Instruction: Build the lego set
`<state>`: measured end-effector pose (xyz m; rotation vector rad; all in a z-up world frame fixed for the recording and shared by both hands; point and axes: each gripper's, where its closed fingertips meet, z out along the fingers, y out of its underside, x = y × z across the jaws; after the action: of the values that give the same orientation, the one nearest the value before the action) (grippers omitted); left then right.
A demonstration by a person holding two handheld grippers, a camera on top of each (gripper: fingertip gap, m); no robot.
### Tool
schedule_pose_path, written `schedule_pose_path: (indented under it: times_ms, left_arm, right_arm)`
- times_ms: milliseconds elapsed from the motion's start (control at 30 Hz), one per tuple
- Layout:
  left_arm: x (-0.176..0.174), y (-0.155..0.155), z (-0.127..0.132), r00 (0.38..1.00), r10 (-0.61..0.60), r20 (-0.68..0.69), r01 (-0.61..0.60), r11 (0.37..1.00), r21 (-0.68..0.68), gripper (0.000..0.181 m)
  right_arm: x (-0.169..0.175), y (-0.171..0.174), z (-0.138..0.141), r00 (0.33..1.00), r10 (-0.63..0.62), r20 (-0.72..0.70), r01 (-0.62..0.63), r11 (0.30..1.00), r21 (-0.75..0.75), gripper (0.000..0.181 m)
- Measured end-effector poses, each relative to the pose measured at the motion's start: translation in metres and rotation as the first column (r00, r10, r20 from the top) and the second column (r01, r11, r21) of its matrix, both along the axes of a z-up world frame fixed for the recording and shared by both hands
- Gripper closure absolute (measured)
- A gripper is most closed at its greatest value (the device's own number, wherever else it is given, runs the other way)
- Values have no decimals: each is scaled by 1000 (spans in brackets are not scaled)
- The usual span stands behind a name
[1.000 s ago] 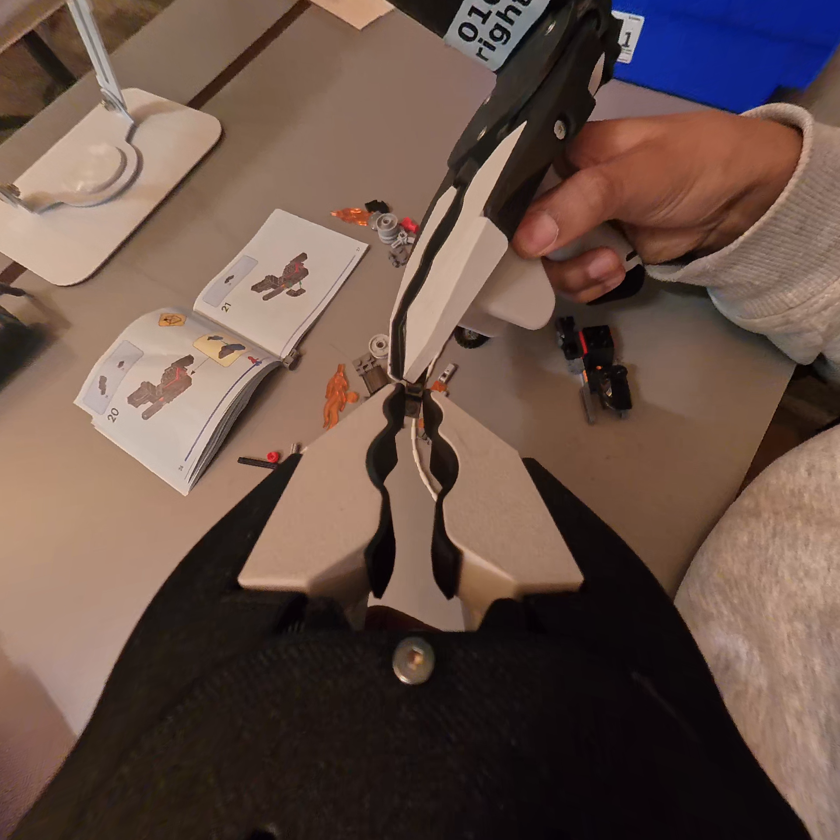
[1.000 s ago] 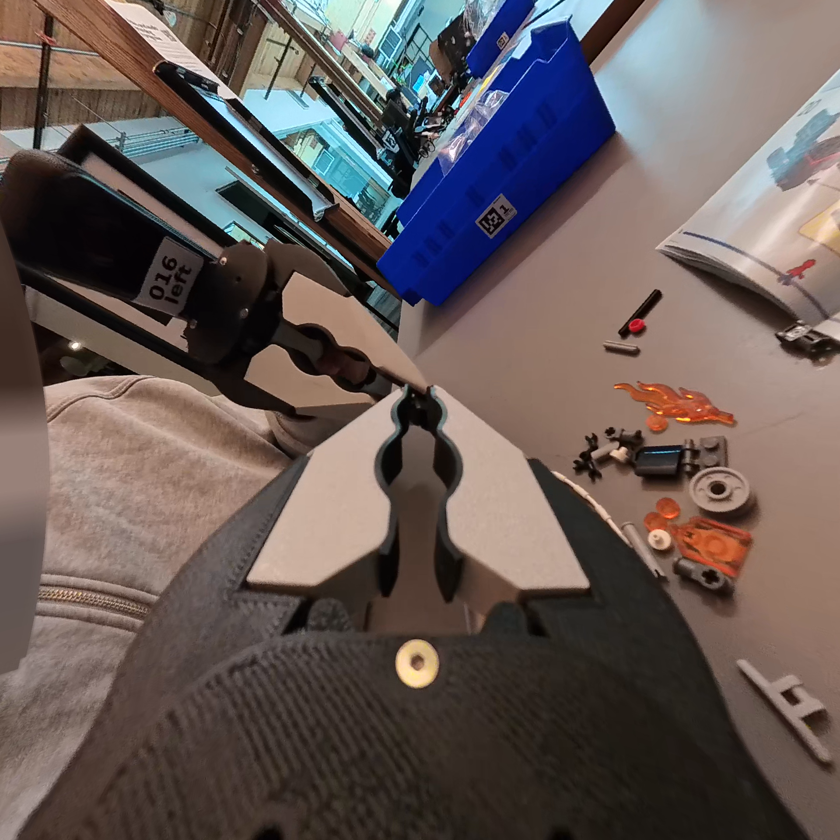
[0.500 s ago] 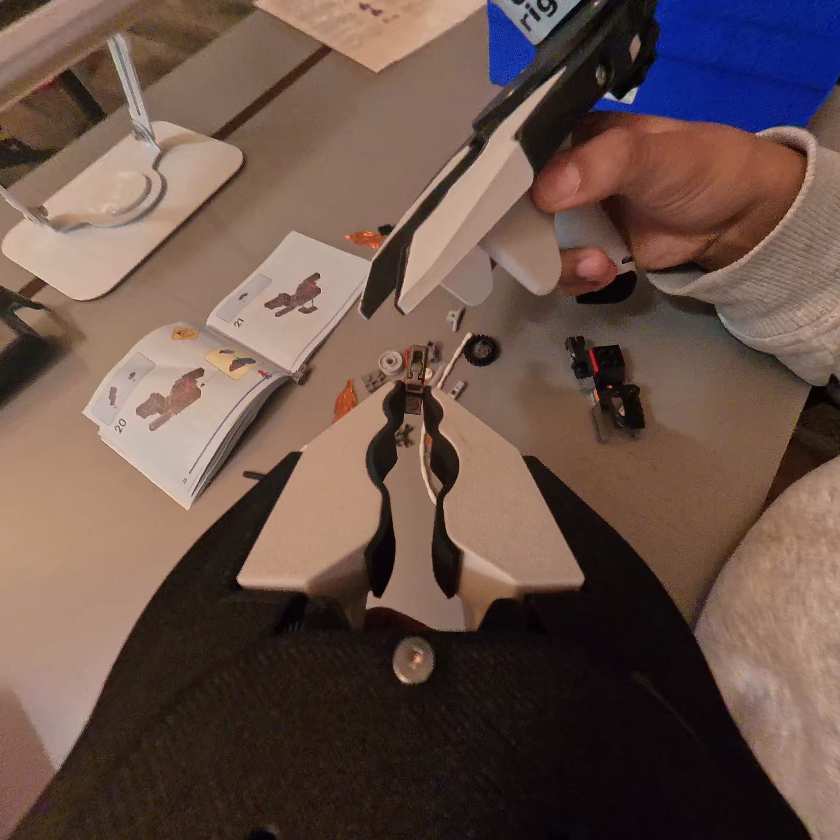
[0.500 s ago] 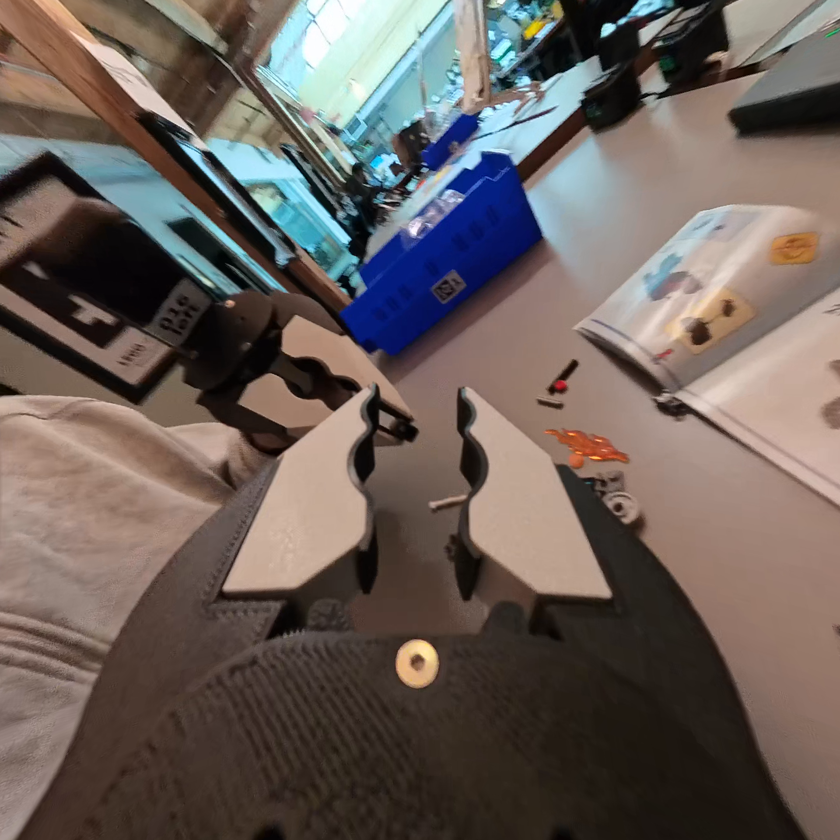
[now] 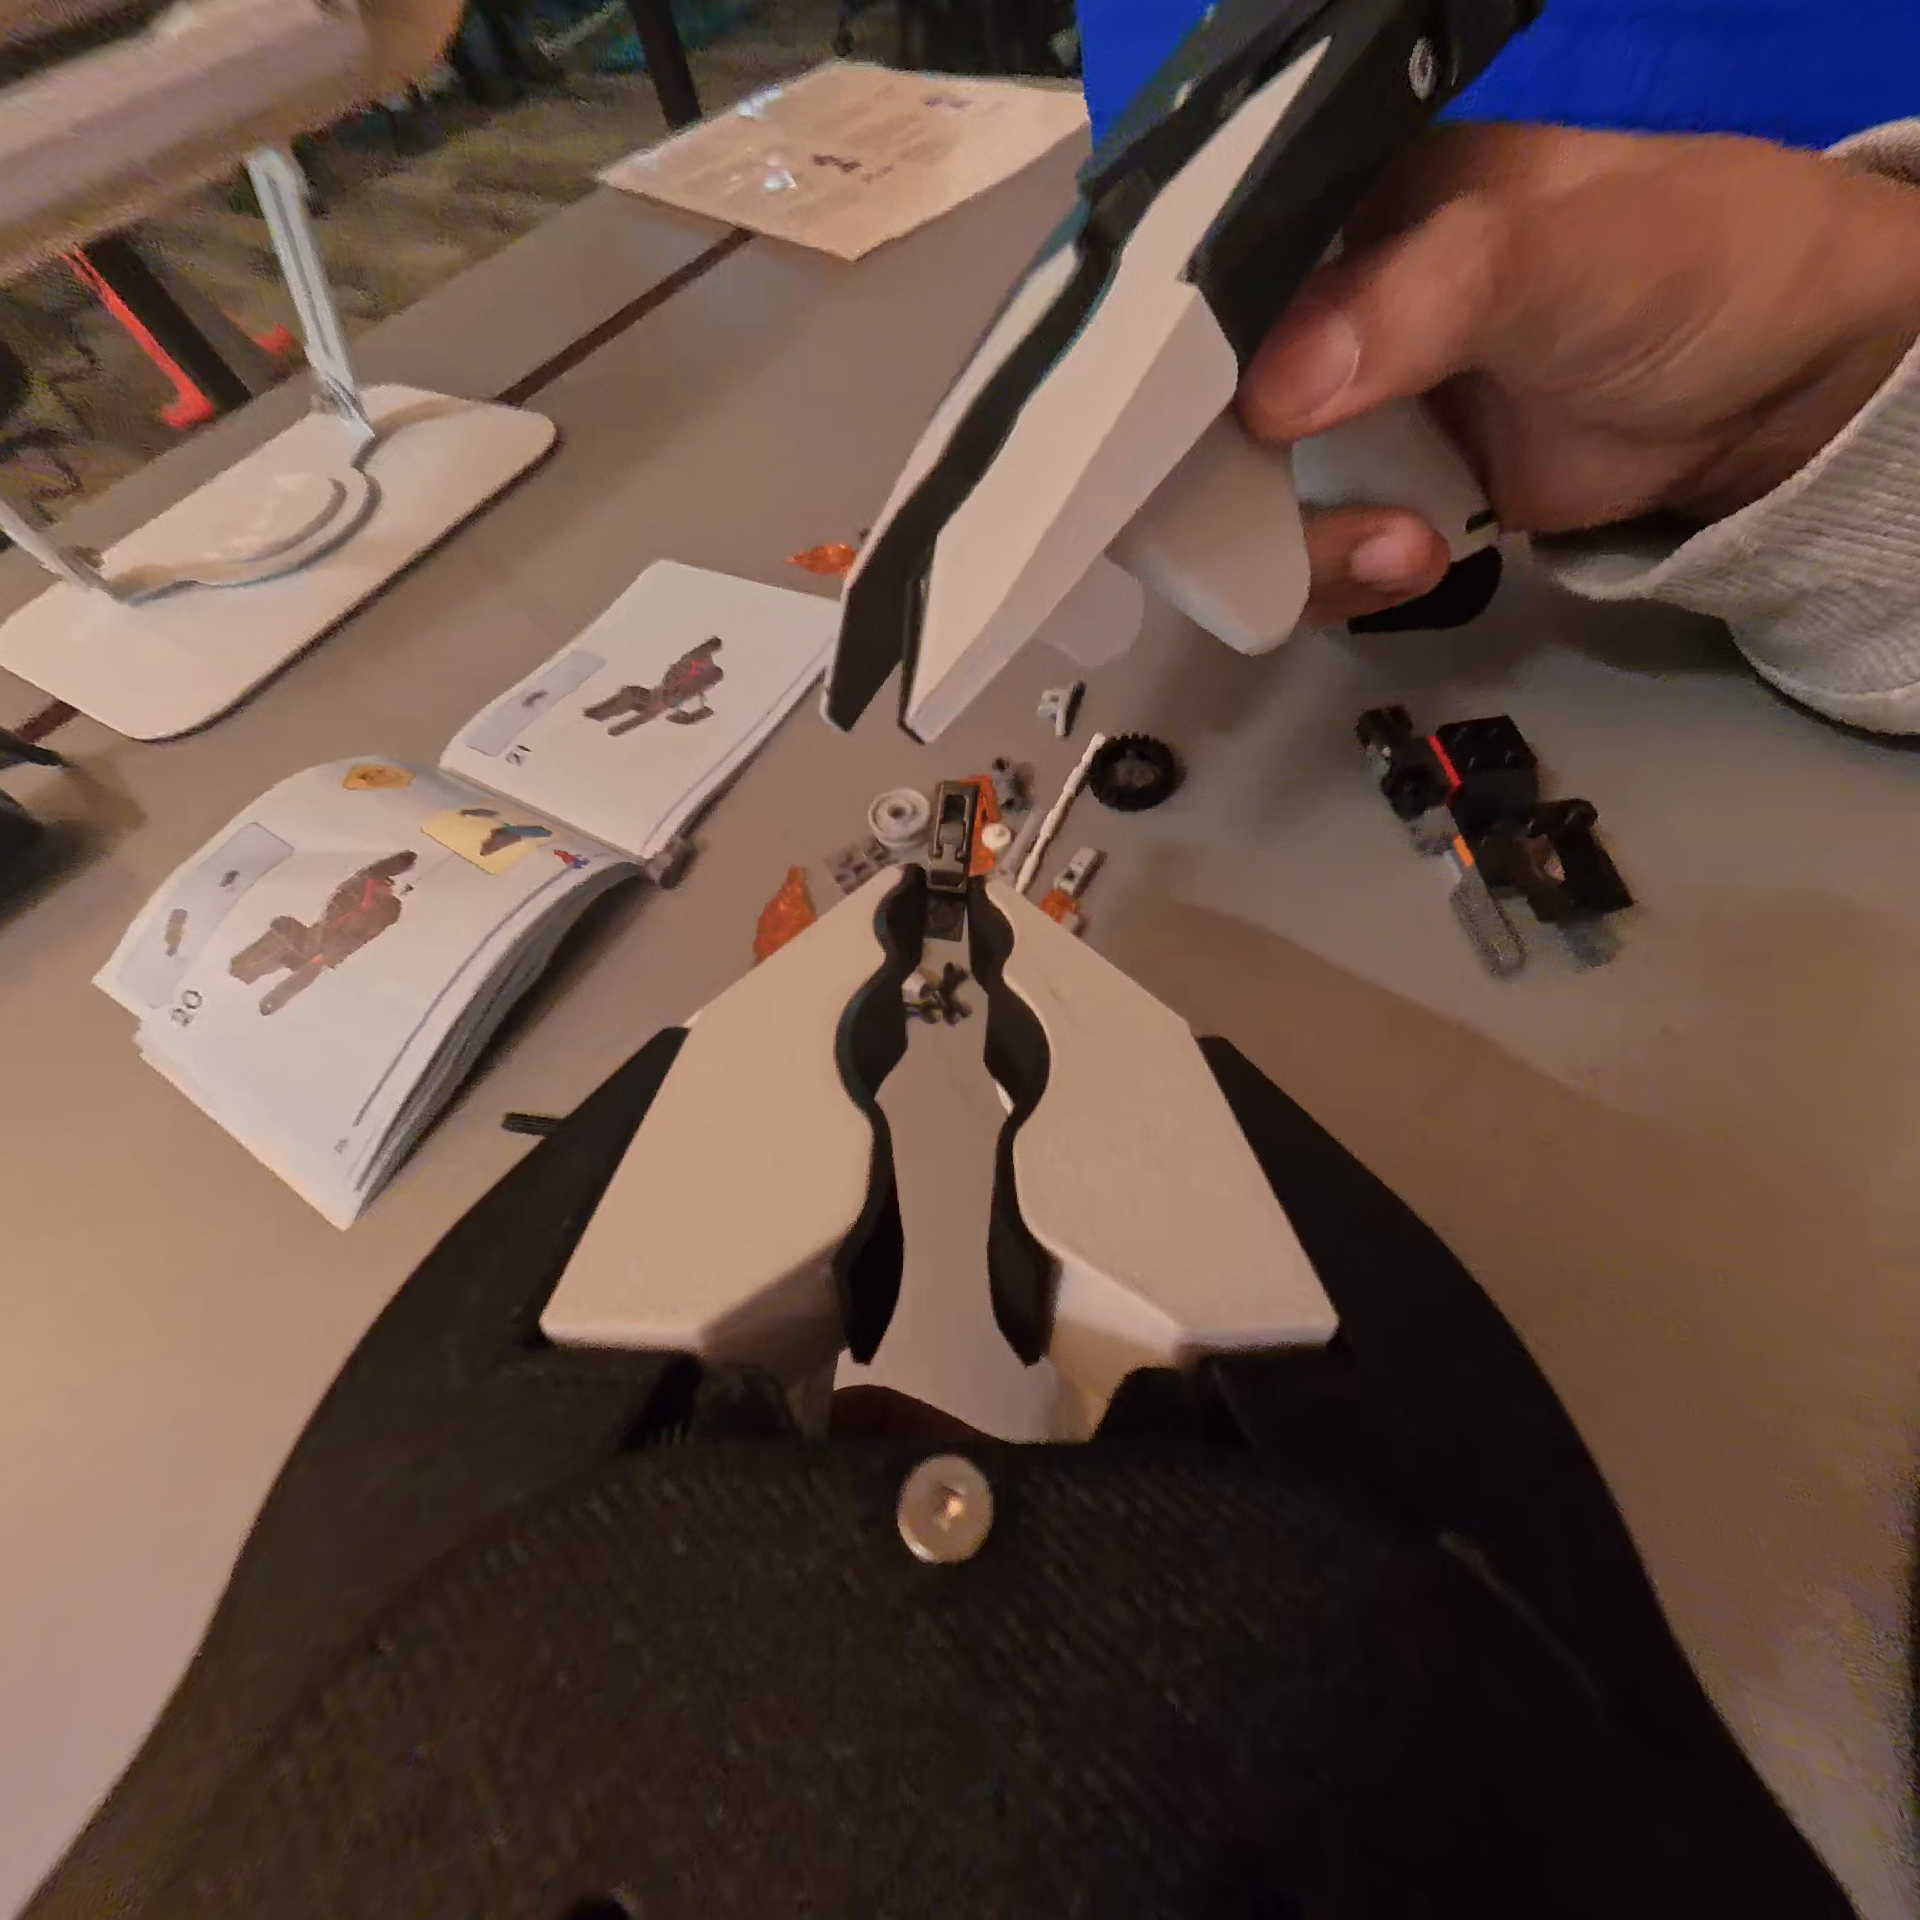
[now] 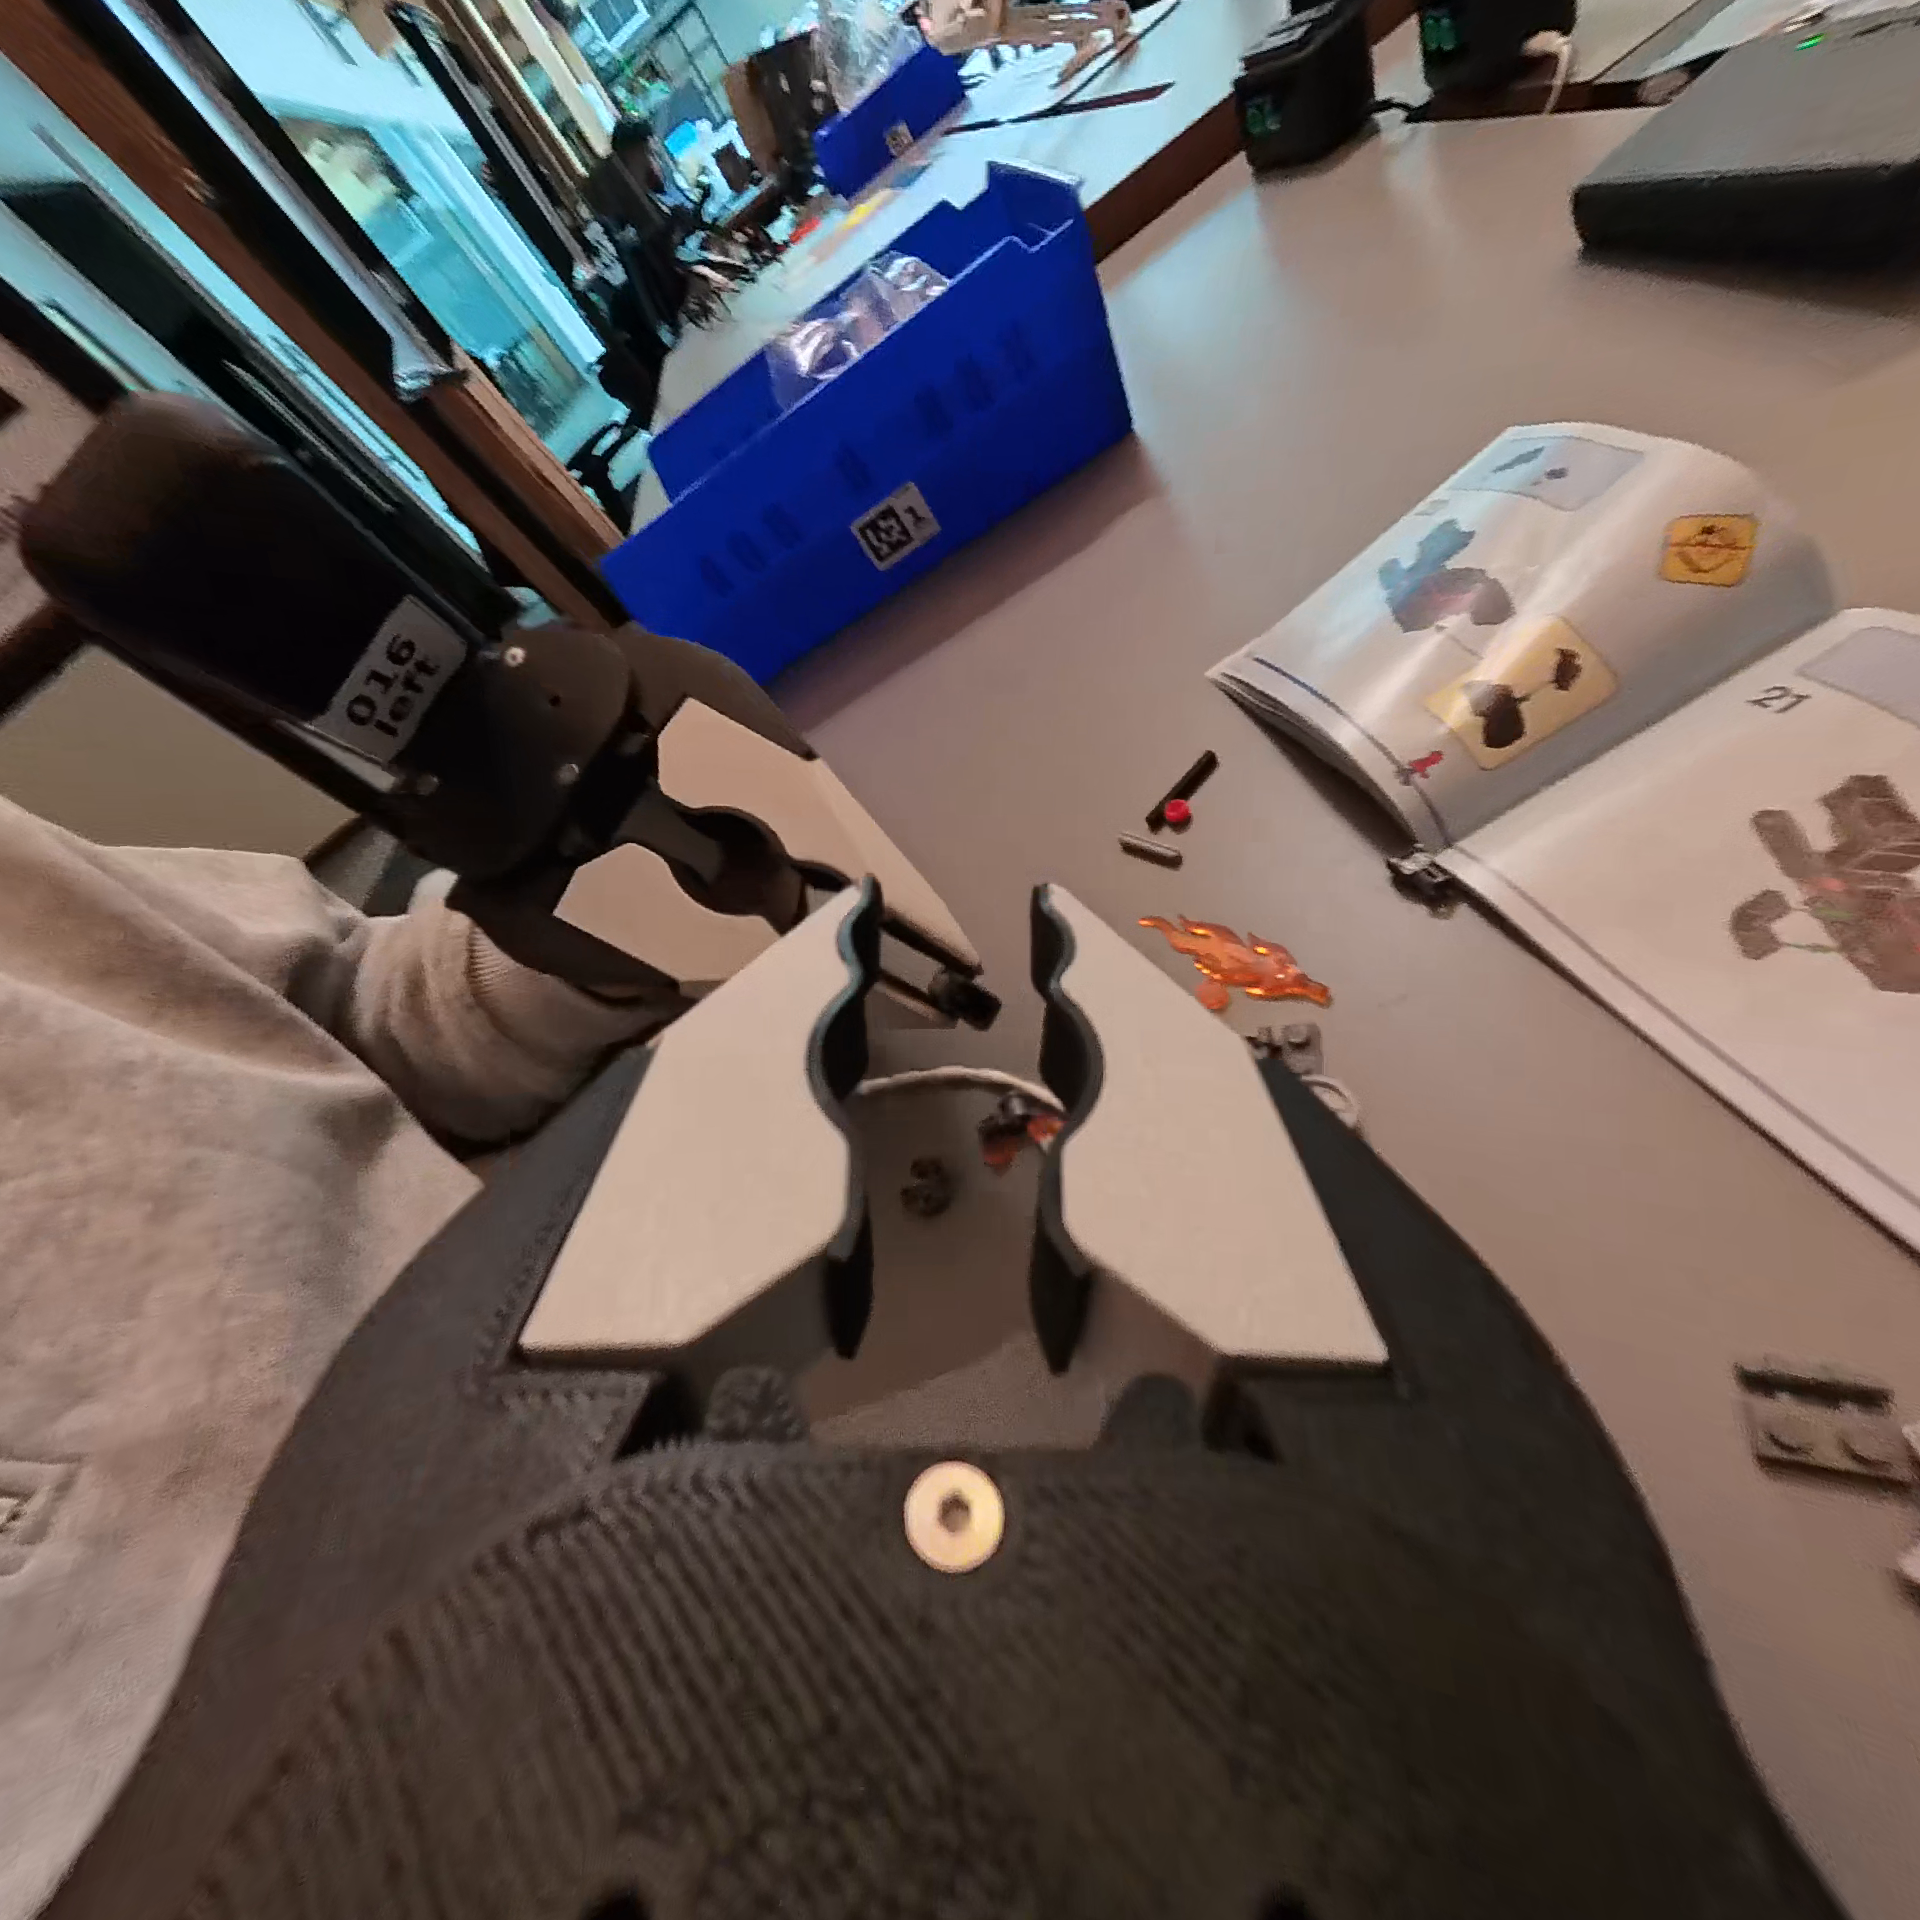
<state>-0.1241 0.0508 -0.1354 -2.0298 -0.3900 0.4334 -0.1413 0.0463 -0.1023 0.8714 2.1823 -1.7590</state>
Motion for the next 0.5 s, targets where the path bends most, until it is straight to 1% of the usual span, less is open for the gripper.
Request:
schedule_pose_path:
  times_ms: [233,367,500]
  left_arm:
    - [1,2,-8,989,-48,143,37,996,78,175]
    - [-1,-2,-1,981,-57,186,28,987,156,175]
    - [-2,-3,0,972,-69,224,27,982,186,175]
  right_arm:
    - [-8,5,1,992,-62,-111,69,995,67,153]
    - [-11,6,0,981,-79,-178,100,989,109,153]
    - [-11,6,-1,977,-79,-198,105,986,127,154]
